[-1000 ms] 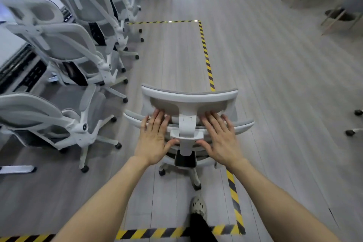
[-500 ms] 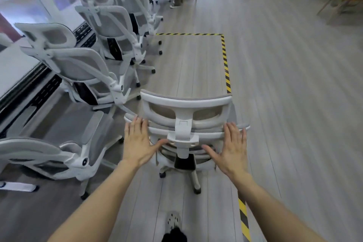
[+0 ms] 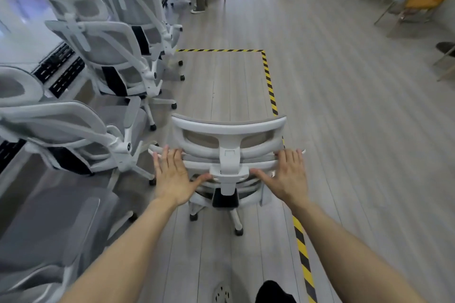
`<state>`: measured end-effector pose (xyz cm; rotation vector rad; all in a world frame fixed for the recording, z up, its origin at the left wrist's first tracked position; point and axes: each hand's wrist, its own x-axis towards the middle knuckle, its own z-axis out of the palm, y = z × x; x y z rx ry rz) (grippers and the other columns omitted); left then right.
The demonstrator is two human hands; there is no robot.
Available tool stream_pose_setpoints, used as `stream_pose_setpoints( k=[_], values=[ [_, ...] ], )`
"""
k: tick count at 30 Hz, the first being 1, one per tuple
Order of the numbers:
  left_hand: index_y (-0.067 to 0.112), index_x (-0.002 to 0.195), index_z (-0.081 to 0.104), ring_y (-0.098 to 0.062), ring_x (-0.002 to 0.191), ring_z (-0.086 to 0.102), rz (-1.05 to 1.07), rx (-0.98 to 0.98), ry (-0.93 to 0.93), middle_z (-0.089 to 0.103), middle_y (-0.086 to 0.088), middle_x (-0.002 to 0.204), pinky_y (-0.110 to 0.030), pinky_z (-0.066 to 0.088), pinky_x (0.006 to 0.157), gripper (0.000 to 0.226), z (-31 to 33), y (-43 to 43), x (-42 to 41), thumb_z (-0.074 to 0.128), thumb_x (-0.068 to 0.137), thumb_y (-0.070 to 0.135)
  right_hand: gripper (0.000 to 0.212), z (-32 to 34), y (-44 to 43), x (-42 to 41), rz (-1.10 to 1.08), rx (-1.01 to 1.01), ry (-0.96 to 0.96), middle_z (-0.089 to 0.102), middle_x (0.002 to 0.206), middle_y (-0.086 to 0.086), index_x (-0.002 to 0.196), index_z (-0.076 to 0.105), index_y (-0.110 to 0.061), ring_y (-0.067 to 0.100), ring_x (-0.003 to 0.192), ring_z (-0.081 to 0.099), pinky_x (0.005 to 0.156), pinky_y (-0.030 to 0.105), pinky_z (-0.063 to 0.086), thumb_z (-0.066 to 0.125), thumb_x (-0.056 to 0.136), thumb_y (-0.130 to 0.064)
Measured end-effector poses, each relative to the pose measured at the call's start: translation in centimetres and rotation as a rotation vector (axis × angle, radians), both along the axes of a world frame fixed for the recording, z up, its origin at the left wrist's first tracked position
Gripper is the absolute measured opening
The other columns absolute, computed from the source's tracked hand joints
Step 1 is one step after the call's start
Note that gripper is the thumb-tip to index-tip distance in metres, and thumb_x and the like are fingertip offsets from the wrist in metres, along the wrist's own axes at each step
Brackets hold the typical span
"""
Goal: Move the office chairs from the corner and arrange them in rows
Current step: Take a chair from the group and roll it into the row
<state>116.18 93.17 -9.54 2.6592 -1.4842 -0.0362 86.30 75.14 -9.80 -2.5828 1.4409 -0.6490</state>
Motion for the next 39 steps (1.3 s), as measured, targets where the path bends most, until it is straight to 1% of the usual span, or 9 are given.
stream_pose_setpoints(
  k=[4, 11, 18, 22, 25, 27, 29, 33, 39],
  values=[
    [-0.001, 0.170, 0.021, -0.035, 0.170, -0.011, 0.010, 0.065, -0.022, 0.016, -0.019, 0.178, -0.067, -0.007, 0.134, 0.146, 0.6, -6.2, 3.9, -0.002, 0.077, 0.110, 0.091, 0.0, -6.4, 4.2, 0.009, -0.013, 0.031, 0.052, 0.112, 0.001, 0.110, 0.053, -0.016, 0.032, 0.118, 0.053, 0.132, 0.059, 0.021, 0.048, 0.081, -0.103],
    [0.000, 0.159, 0.039, -0.037, 0.170, 0.005, -0.013, -0.074, -0.051, 0.033, -0.018, 0.168, -0.068, 0.002, 0.135, 0.135, -0.4, -18.8, 11.4, 0.015, 0.083, 0.108, 0.085, -0.8, -19.1, 11.5, 0.022, -0.037, 0.016, 0.052, 0.119, 0.005, 0.112, 0.053, -0.012, 0.036, 0.126, 0.051, 0.135, 0.062, 0.011, 0.058, 0.087, -0.093],
    [0.006, 0.160, 0.042, -0.030, 0.169, 0.017, 0.033, -0.126, -0.080, 0.039, -0.013, 0.170, -0.064, 0.016, 0.135, 0.122, -0.3, -29.8, 17.3, 0.028, 0.088, 0.104, 0.086, -1.2, -31.3, 18.3, 0.063, -0.032, 0.085, 0.052, 0.131, 0.010, 0.125, 0.054, -0.010, 0.040, 0.136, 0.049, 0.133, 0.068, 0.009, 0.046, 0.096, -0.090],
    [0.004, 0.162, 0.043, -0.031, 0.168, 0.021, 0.020, -0.086, -0.119, 0.042, -0.015, 0.170, -0.062, 0.009, 0.137, 0.123, 0.4, -36.7, 20.9, 0.033, 0.089, 0.103, 0.087, -0.4, -39.3, 22.4, 0.070, 0.004, 0.171, 0.049, 0.132, 0.010, 0.130, 0.050, -0.011, 0.040, 0.137, 0.046, 0.133, 0.068, 0.005, 0.034, 0.098, -0.091],
    [0.003, 0.155, 0.049, -0.035, 0.161, 0.032, -0.046, -0.095, -0.146, 0.049, -0.015, 0.159, -0.064, 0.012, 0.136, 0.123, 0.3, -42.3, 24.0, 0.037, 0.086, 0.104, 0.086, -0.5, -45.3, 24.7, 0.073, -0.012, 0.213, 0.051, 0.132, 0.009, 0.132, 0.050, -0.013, 0.038, 0.138, 0.046, 0.133, 0.068, 0.010, 0.031, 0.099, -0.090],
    [0.004, 0.141, 0.056, -0.035, 0.149, 0.044, -0.059, -0.157, -0.135, 0.055, -0.011, 0.142, -0.065, 0.015, 0.135, 0.113, -0.2, -46.2, 26.3, 0.042, 0.086, 0.102, 0.085, -0.9, -48.9, 26.2, 0.079, -0.046, 0.199, 0.054, 0.127, 0.008, 0.129, 0.053, -0.012, 0.037, 0.133, 0.049, 0.132, 0.067, 0.014, 0.038, 0.099, -0.089],
    [0.007, 0.131, 0.058, -0.033, 0.140, 0.049, -0.045, -0.213, -0.118, 0.054, -0.007, 0.131, -0.064, 0.014, 0.135, 0.103, -0.7, -50.1, 28.8, 0.044, 0.088, 0.100, 0.083, -1.1, -52.4, 28.2, 0.089, -0.100, 0.158, 0.056, 0.119, 0.008, 0.123, 0.057, -0.009, 0.037, 0.124, 0.052, 0.132, 0.066, 0.016, 0.049, 0.097, -0.087],
    [0.009, 0.129, 0.059, -0.031, 0.136, 0.052, -0.090, -0.245, -0.108, 0.055, -0.005, 0.128, -0.063, 0.014, 0.135, 0.093, -1.1, -57.2, 34.0, 0.044, 0.094, 0.094, 0.081, -1.2, -59.4, 32.4, 0.091, -0.110, 0.099, 0.057, 0.114, 0.006, 0.117, 0.060, -0.011, 0.034, 0.120, 0.055, 0.133, 0.060, 0.019, 0.061, 0.091, -0.087],
    [0.010, 0.134, 0.059, -0.031, 0.137, 0.051, -0.154, -0.174, -0.119, 0.056, -0.007, 0.132, -0.062, 0.017, 0.135, 0.094, 0.1, -67.3, 41.8, 0.030, 0.099, 0.093, 0.088, -0.4, -68.9, 38.8, 0.084, -0.094, 0.072, 0.056, 0.112, 0.004, 0.113, 0.060, -0.012, 0.030, 0.114, 0.054, 0.123, 0.050, 0.033, 0.052, 0.087, -0.096]
  ],
)
